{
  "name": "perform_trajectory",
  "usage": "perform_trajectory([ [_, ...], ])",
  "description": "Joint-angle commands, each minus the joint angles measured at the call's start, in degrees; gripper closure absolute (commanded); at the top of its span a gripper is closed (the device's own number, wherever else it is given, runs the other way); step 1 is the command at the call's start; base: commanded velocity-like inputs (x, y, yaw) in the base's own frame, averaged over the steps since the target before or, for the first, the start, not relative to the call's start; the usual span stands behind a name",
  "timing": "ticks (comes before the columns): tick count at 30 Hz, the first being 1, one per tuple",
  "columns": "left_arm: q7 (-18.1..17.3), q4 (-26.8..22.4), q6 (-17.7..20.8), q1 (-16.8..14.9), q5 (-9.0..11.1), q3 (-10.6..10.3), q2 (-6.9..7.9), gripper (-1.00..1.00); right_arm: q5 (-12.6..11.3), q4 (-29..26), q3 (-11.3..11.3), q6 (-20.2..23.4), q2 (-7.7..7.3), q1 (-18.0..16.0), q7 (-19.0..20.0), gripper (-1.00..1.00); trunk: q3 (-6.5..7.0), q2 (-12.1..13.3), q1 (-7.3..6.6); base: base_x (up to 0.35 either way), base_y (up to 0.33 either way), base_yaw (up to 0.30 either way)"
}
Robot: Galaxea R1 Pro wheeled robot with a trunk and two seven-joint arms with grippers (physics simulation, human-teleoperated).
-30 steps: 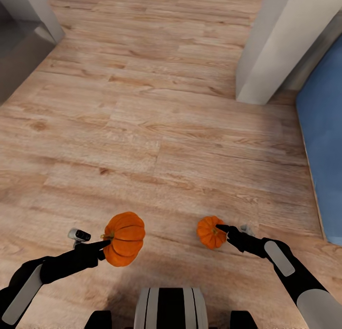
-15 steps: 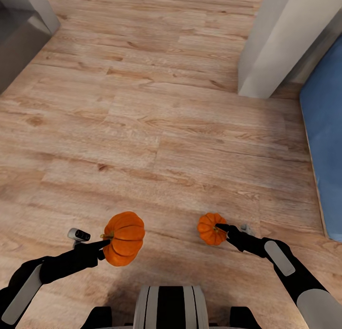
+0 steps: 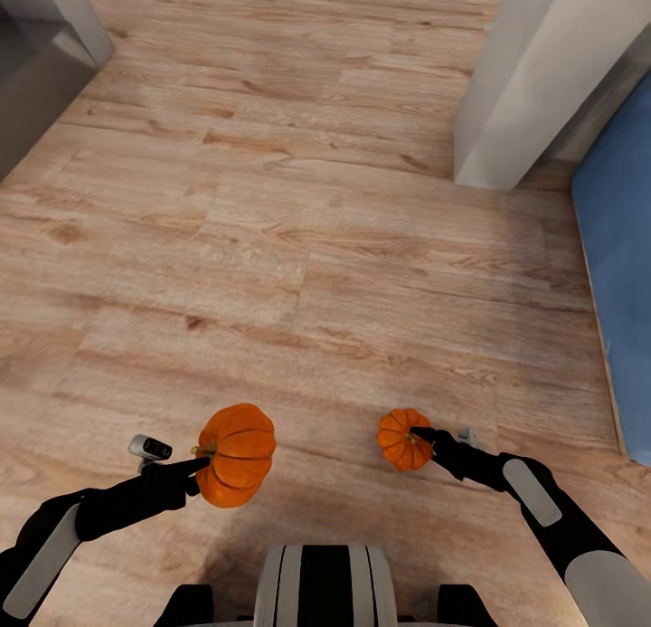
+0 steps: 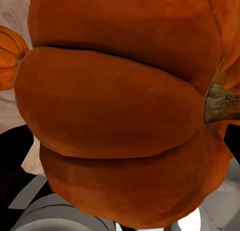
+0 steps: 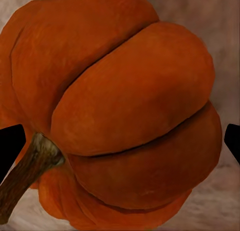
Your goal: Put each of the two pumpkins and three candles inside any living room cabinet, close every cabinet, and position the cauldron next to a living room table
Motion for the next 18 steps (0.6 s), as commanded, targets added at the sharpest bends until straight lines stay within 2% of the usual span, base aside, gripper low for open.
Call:
perform_trajectory([
  [1, -0.07, 0.03, 0.44, -0.05, 0.29, -0.13, 0.04, 1.0, 0.72, 0.05, -0.02, -0.03, -0.02, -0.01, 0.07, -1.0, -0.03, -0.01, 0.01, 0.027, 0.0, 0.0],
  [18, 0.12, 0.03, 0.36, -0.05, 0.33, -0.47, -0.05, 1.0, 0.74, 0.05, -0.02, -0.03, -0.02, -0.01, 0.02, -1.0, -0.03, -0.01, 0.01, 0.044, 0.012, 0.0],
])
